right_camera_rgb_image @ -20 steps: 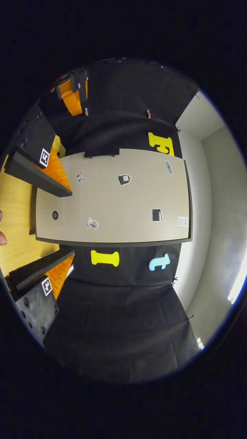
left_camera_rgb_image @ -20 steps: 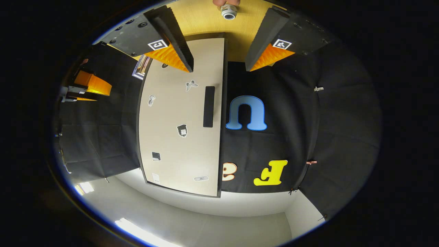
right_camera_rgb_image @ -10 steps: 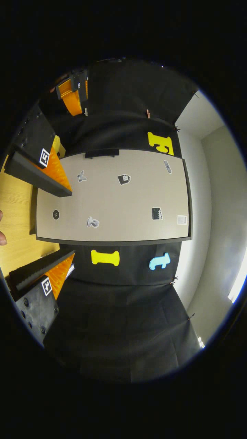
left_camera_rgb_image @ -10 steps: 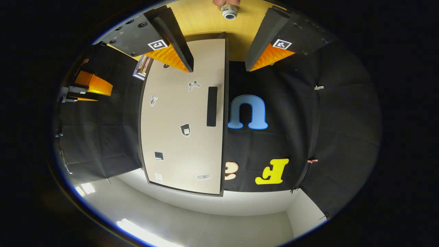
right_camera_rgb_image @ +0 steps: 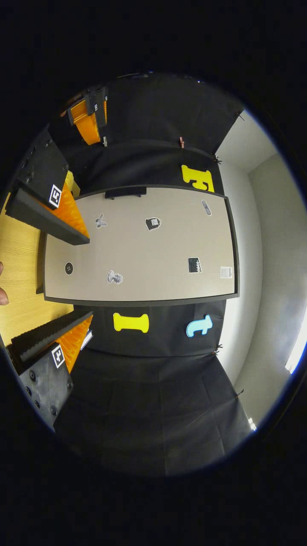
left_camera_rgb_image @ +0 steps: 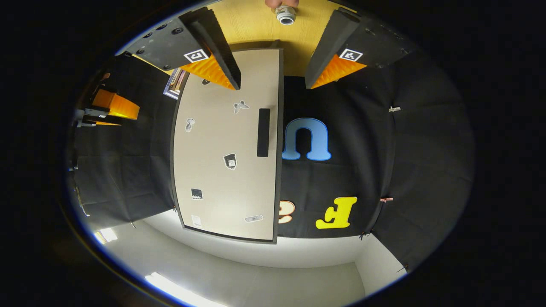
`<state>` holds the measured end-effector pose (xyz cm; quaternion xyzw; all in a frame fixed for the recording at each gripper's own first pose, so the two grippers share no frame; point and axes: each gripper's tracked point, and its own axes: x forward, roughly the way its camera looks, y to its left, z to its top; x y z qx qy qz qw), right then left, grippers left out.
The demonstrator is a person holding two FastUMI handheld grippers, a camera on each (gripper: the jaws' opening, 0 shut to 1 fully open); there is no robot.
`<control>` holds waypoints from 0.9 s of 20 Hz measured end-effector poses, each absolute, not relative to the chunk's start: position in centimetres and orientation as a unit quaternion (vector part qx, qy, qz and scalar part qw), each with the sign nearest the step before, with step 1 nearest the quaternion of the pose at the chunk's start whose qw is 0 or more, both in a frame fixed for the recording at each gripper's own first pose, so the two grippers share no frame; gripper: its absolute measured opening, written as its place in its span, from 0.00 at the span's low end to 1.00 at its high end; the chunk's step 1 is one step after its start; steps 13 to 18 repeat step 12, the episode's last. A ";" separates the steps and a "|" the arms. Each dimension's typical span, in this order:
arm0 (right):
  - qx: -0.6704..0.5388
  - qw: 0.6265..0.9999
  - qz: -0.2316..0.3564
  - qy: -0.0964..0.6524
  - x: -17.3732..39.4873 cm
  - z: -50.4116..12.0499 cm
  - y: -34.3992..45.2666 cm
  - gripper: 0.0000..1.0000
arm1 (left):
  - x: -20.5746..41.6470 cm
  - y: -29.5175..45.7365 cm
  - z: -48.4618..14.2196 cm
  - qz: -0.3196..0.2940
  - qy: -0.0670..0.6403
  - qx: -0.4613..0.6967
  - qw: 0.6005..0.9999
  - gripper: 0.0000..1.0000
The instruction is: Open the cabinet door with the right hand, grasp the bottle in the cabinet with the left hand and place it on the coaster, then close the cabinet door with the right hand.
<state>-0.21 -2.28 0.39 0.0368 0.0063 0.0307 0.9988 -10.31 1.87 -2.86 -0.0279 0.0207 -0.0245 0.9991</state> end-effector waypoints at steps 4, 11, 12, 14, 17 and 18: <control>0.042 0.998 0.037 0.007 -0.1 0.3 -2.6 0.99 | -10.3 1.6 -2.7 -0.017 0.018 -0.026 0.999 0.95; 0.050 0.998 0.048 0.003 1.2 0.1 -3.0 0.99 | -10.3 1.0 -1.9 -0.001 0.002 -0.024 1.000 0.95; 0.048 0.998 0.052 0.004 1.4 0.1 -2.9 0.99 | -10.3 1.1 -2.0 0.005 0.005 -0.024 1.000 0.95; 0.048 0.998 0.052 0.004 1.4 0.1 -2.9 0.99 | -10.3 1.1 -2.0 0.005 0.005 -0.024 1.000 0.95; 0.048 0.998 0.052 0.004 1.4 0.1 -2.9 0.99 | -10.3 1.1 -2.0 0.005 0.005 -0.024 1.000 0.95; 0.048 0.998 0.052 0.004 1.4 0.1 -2.9 0.99 | -10.3 1.1 -2.0 0.005 0.005 -0.024 1.000 0.95</control>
